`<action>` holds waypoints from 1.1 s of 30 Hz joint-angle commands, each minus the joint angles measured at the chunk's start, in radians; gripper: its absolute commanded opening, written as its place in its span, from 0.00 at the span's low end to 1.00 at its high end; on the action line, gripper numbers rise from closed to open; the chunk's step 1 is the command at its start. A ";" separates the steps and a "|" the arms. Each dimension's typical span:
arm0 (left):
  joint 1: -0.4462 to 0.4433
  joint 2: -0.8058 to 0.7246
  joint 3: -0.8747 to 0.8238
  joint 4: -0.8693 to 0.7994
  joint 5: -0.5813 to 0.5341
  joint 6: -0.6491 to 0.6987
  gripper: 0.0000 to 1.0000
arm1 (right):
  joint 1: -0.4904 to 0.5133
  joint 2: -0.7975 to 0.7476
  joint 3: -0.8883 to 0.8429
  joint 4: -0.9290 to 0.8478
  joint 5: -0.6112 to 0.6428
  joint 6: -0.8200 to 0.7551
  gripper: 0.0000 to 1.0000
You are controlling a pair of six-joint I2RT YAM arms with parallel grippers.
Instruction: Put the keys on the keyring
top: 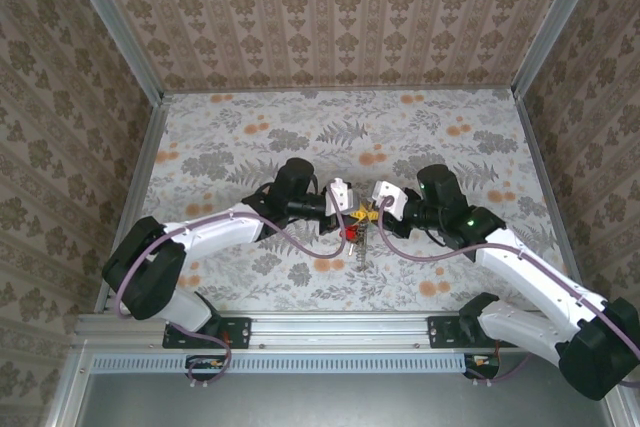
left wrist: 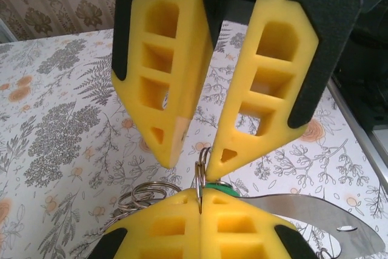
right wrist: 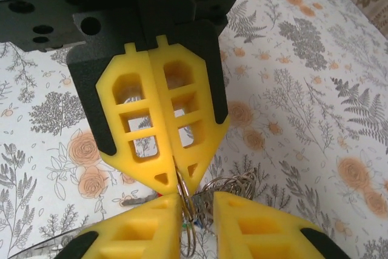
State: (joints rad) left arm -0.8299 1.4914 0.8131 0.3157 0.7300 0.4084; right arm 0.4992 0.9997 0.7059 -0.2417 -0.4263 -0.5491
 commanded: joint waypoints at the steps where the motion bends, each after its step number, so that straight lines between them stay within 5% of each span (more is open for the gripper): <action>1: -0.002 -0.017 -0.034 0.188 0.094 -0.107 0.00 | -0.016 -0.015 -0.051 0.135 -0.073 0.067 0.24; 12: 0.018 -0.025 -0.106 0.390 0.105 -0.232 0.00 | -0.054 -0.015 -0.081 0.138 -0.070 0.061 0.25; 21: 0.023 -0.023 -0.100 0.385 0.122 -0.233 0.00 | -0.070 -0.036 -0.105 0.179 -0.088 0.089 0.21; 33: 0.023 -0.019 -0.091 0.369 0.109 -0.229 0.00 | -0.073 -0.051 -0.073 0.147 -0.137 0.082 0.37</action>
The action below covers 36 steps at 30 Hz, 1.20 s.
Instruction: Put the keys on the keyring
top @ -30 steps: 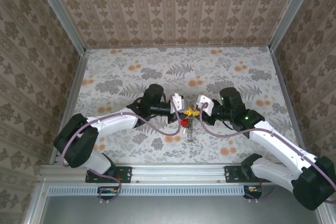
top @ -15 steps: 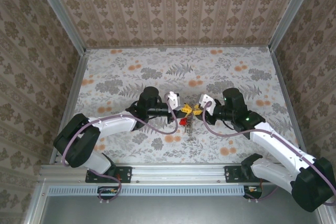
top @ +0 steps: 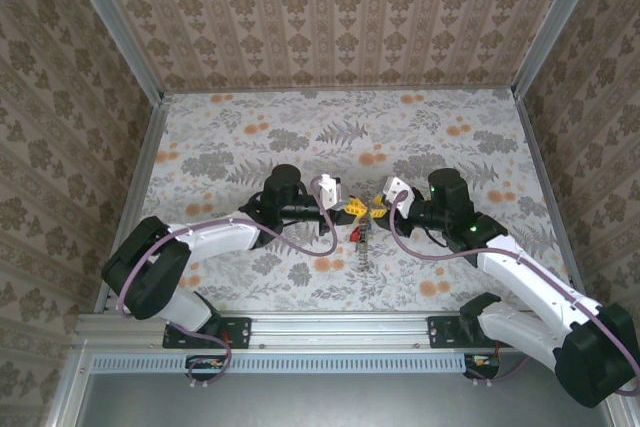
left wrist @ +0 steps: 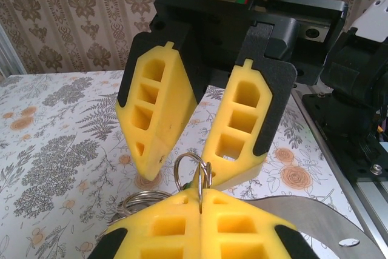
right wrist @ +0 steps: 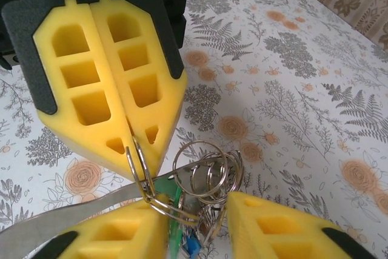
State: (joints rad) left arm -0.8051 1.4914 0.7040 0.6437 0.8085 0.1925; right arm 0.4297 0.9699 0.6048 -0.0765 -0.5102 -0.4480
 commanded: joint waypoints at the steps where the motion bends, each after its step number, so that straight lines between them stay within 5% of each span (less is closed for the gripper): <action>1: -0.001 -0.019 0.018 0.040 0.028 -0.011 0.00 | -0.003 -0.025 0.036 -0.042 -0.057 -0.030 0.39; 9: -0.002 -0.025 0.021 0.018 0.021 0.002 0.00 | -0.003 -0.049 0.102 -0.227 -0.024 -0.140 0.46; 17: -0.002 -0.024 0.027 0.013 0.025 0.001 0.00 | -0.003 -0.006 0.119 -0.152 -0.115 -0.089 0.27; 25: -0.001 -0.026 0.027 0.010 0.027 0.001 0.00 | -0.003 0.027 0.118 -0.130 -0.126 -0.092 0.26; 36: -0.003 -0.030 0.028 -0.004 0.021 0.005 0.00 | -0.003 0.049 0.131 -0.142 -0.118 -0.095 0.08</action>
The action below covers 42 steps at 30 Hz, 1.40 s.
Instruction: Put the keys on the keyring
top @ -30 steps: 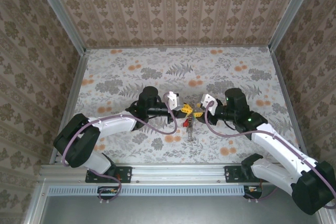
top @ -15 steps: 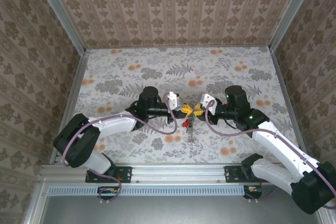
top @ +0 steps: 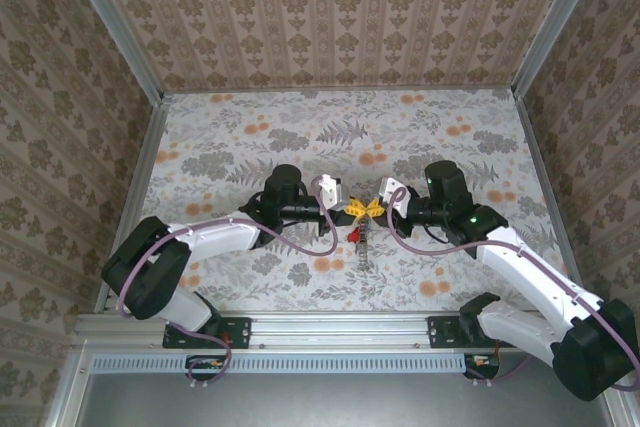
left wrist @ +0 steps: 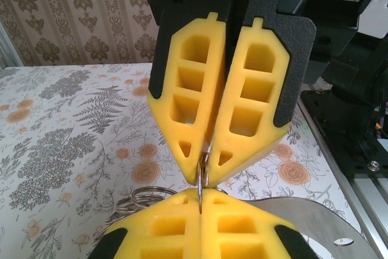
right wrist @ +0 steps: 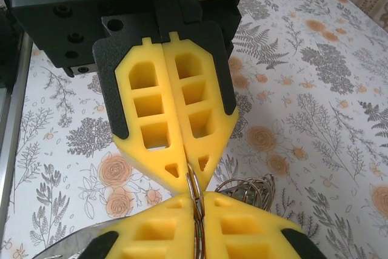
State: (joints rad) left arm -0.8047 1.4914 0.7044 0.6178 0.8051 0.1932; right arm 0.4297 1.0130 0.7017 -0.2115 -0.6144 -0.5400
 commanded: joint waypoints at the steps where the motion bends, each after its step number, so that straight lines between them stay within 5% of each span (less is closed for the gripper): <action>1: -0.002 -0.030 0.030 0.021 0.023 0.004 0.00 | -0.003 0.006 0.037 -0.014 -0.010 -0.007 0.07; 15: -0.017 -0.041 0.151 -0.376 -0.030 0.238 0.18 | 0.001 0.011 0.133 -0.191 0.036 -0.080 0.03; 42: -0.020 -0.028 0.180 -0.380 -0.022 0.253 0.18 | 0.006 0.023 0.138 -0.168 0.007 -0.057 0.03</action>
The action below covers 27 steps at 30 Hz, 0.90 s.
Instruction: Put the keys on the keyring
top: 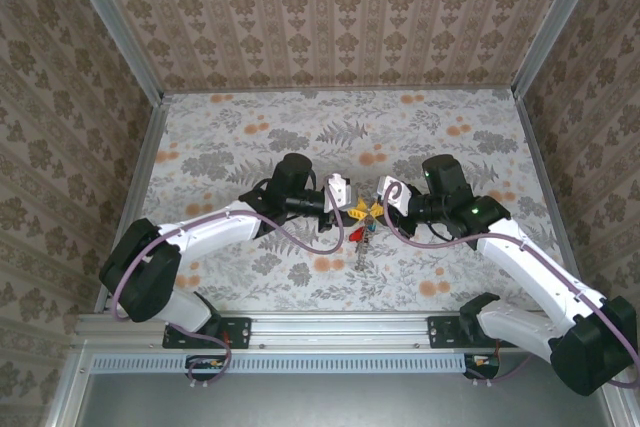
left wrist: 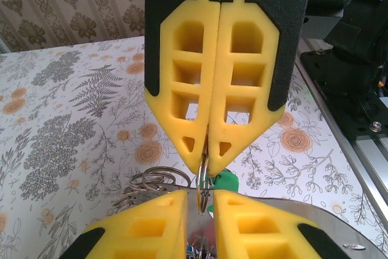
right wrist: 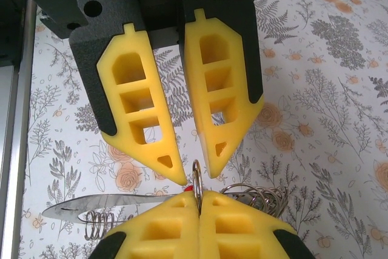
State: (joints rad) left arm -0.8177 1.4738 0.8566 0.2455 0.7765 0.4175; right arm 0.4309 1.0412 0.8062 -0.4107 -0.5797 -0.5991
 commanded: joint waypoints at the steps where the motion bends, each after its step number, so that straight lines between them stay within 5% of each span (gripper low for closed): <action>1: -0.008 -0.008 0.029 -0.011 0.007 0.030 0.18 | 0.005 -0.007 0.031 0.033 -0.031 0.004 0.03; 18: -0.009 0.000 0.037 -0.032 0.012 0.033 0.03 | 0.005 -0.009 0.025 0.060 -0.036 0.008 0.04; 23: -0.009 0.005 0.037 -0.032 0.014 0.033 0.03 | 0.005 -0.010 0.025 0.060 -0.039 0.012 0.04; 27: -0.009 0.009 0.041 -0.022 0.024 0.029 0.13 | 0.005 -0.010 0.023 0.059 -0.041 0.013 0.04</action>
State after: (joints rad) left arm -0.8177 1.4750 0.8658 0.2199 0.7784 0.4286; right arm 0.4309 1.0409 0.8062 -0.4068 -0.5819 -0.5961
